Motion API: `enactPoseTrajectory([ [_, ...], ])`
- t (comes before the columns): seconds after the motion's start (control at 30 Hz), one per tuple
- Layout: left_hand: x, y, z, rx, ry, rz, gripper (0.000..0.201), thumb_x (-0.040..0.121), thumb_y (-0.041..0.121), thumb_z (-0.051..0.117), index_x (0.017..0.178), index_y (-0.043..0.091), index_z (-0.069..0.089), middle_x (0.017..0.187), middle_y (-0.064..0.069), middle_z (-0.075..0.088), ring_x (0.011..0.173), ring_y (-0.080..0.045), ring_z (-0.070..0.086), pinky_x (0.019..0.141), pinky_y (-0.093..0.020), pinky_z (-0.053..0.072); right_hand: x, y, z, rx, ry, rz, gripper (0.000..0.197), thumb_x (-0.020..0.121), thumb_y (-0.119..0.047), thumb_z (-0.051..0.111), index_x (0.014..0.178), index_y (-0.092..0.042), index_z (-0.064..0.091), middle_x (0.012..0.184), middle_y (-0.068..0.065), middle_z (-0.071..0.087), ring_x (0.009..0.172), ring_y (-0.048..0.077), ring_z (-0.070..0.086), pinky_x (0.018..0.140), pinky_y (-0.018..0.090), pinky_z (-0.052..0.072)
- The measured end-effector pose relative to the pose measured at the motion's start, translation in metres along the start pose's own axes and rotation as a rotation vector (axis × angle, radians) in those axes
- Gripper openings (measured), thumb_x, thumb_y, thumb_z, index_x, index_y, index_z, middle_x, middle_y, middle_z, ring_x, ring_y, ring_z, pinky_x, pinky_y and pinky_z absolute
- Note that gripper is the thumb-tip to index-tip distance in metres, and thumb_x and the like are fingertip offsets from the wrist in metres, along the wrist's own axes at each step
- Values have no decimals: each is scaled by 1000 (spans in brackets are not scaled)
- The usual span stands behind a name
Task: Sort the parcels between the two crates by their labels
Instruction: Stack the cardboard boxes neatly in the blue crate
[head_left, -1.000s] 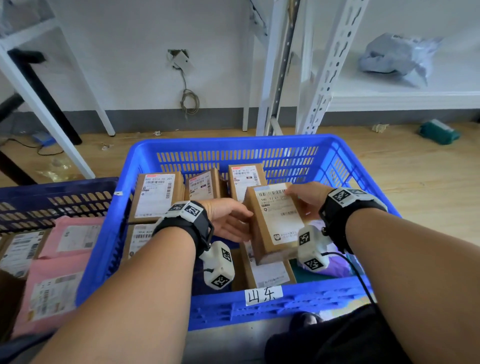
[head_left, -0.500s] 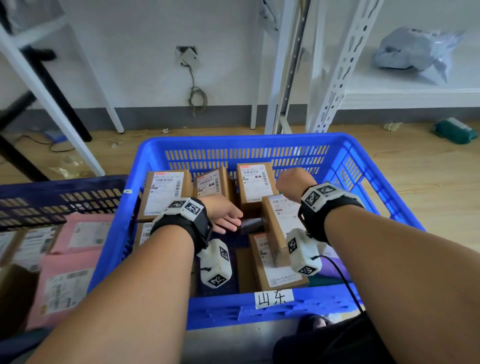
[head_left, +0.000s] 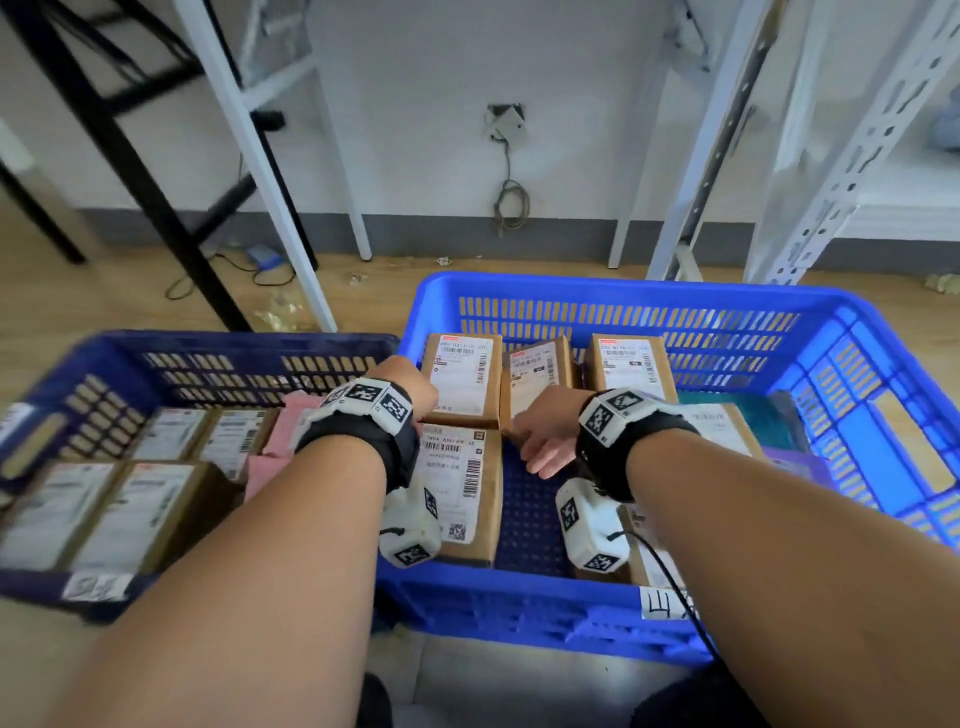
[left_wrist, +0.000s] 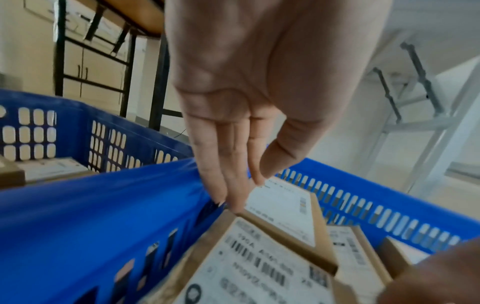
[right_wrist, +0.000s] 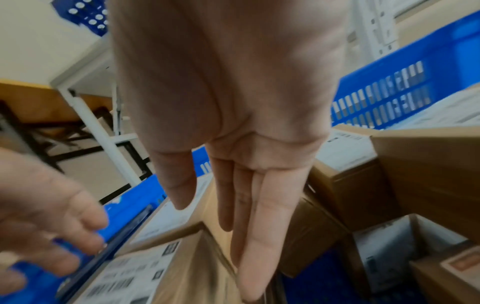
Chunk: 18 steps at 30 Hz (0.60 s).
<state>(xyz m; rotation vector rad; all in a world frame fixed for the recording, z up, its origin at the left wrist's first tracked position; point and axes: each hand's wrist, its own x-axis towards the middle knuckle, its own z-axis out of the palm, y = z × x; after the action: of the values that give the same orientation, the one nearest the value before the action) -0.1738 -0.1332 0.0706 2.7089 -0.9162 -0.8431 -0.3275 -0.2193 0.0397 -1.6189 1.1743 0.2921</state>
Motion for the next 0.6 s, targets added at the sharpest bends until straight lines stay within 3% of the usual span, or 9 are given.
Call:
enactPoseTrajectory([
  [0.07, -6, 1, -6, 44, -17, 7, 13, 74, 16, 50, 80, 7, 56, 78, -12, 69, 75, -30, 69, 75, -35, 57, 3, -7, 13, 10, -41, 46, 31, 93, -22, 59, 103, 8, 55, 99, 26, 68, 86, 39, 70, 68, 45, 59],
  [0.13, -10, 3, -7, 102, 8, 22, 10, 83, 14, 50, 83, 4, 54, 81, -8, 63, 80, -29, 65, 68, -29, 51, 5, -12, 23, -10, -66, 76, 33, 92, -22, 59, 101, 10, 55, 95, 29, 67, 79, 40, 69, 57, 41, 58],
  [0.23, -11, 4, 2, 256, -34, 55, 6, 88, 13, 50, 87, 9, 54, 92, -5, 59, 95, -27, 61, 87, -36, 50, 8, -15, 38, -34, -88, 110, 28, 96, -18, 53, 102, 10, 55, 84, 23, 61, 63, 34, 64, 48, 37, 56],
  [0.33, 9, 1, 16, 410, -109, 87, 22, 81, 22, 61, 67, 14, 46, 85, -4, 59, 85, -23, 58, 89, -36, 53, 9, -16, 44, -53, -99, 138, 34, 99, -16, 47, 115, 13, 53, 88, 25, 60, 65, 35, 63, 48, 38, 55],
  [0.4, 20, -2, 20, 442, -117, 60, 21, 74, 25, 66, 66, 13, 50, 84, -6, 63, 84, -25, 63, 85, -40, 55, 11, -15, 43, -43, -125, 142, 36, 99, -15, 45, 120, 14, 50, 99, 28, 62, 81, 39, 68, 59, 40, 59],
  [0.5, 10, 0, 14, 484, -148, 56, 20, 73, 30, 71, 66, 15, 58, 79, -5, 65, 89, -27, 66, 84, -42, 55, 8, -13, 37, -23, -169, 174, 37, 100, -14, 45, 129, 9, 47, 115, 29, 61, 110, 42, 61, 91, 47, 53],
  [0.6, 0, -1, 9, 408, -160, 19, 23, 72, 35, 75, 63, 20, 60, 77, -4, 66, 81, -21, 66, 84, -32, 55, 2, -11, 29, 33, -156, 144, 38, 98, -13, 50, 131, 5, 49, 126, 26, 58, 116, 40, 58, 95, 47, 50],
])
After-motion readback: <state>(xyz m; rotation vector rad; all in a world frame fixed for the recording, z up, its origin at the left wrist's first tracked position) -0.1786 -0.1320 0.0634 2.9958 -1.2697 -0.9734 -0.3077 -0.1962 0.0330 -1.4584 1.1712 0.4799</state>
